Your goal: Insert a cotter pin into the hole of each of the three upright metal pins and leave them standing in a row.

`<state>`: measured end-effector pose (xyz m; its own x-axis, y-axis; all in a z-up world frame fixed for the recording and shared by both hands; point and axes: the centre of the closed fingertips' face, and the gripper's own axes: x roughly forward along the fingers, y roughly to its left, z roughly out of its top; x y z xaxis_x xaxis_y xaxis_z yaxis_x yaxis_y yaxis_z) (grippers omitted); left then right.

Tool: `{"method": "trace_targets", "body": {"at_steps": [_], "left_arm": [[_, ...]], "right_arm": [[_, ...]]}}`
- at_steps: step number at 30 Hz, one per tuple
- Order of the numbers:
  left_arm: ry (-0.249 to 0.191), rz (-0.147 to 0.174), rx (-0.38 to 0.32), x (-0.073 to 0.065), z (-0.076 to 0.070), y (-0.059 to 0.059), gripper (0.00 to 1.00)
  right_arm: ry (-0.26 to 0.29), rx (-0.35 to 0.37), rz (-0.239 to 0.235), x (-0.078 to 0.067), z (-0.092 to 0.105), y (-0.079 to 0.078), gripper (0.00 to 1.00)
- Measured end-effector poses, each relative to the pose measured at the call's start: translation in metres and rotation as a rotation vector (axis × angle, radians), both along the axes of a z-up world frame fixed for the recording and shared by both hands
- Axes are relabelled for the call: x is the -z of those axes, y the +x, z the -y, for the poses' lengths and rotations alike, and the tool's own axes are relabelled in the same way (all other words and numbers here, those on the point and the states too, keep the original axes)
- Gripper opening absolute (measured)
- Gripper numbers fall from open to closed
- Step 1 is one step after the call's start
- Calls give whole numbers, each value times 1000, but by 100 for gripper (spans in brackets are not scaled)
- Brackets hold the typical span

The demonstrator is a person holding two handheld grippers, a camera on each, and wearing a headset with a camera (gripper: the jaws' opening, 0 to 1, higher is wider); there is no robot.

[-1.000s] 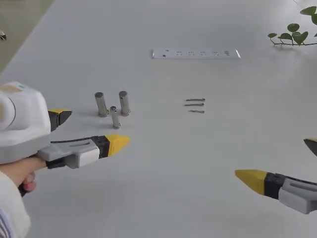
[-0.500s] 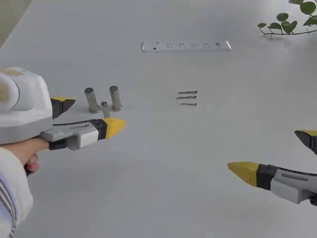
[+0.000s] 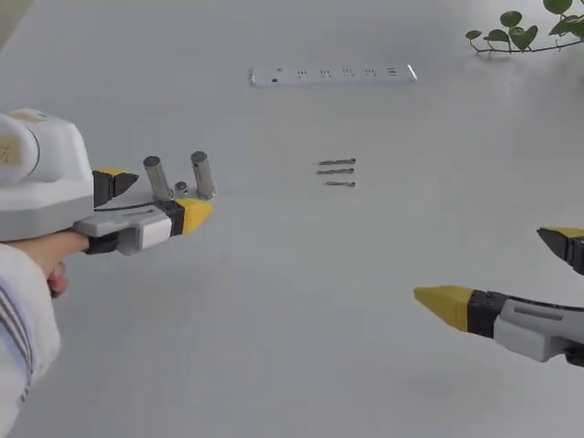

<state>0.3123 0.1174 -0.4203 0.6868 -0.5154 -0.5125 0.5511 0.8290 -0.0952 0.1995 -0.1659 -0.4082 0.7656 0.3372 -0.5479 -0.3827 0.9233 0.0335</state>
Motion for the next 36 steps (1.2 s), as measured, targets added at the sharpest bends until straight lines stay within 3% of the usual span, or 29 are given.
{"method": "trace_targets", "body": {"at_steps": [4,17,21,29,36], "left_arm": [[11,-26,7,9,1,3,51],[17,-51,29,24,8,12,36],[6,-82,34,32,11,12,27],[86,-82,49,48,10,15,22],[104,-62,52,48,9,20,15]], "right_arm": [[-4,-3,-9,3,0,-1,99],[-11,-13,-24,6,-3,1,98],[-10,-14,-27,6,-3,2,98],[-11,-14,-32,8,-3,2,98],[1,-16,-41,10,-3,1,98]]}}
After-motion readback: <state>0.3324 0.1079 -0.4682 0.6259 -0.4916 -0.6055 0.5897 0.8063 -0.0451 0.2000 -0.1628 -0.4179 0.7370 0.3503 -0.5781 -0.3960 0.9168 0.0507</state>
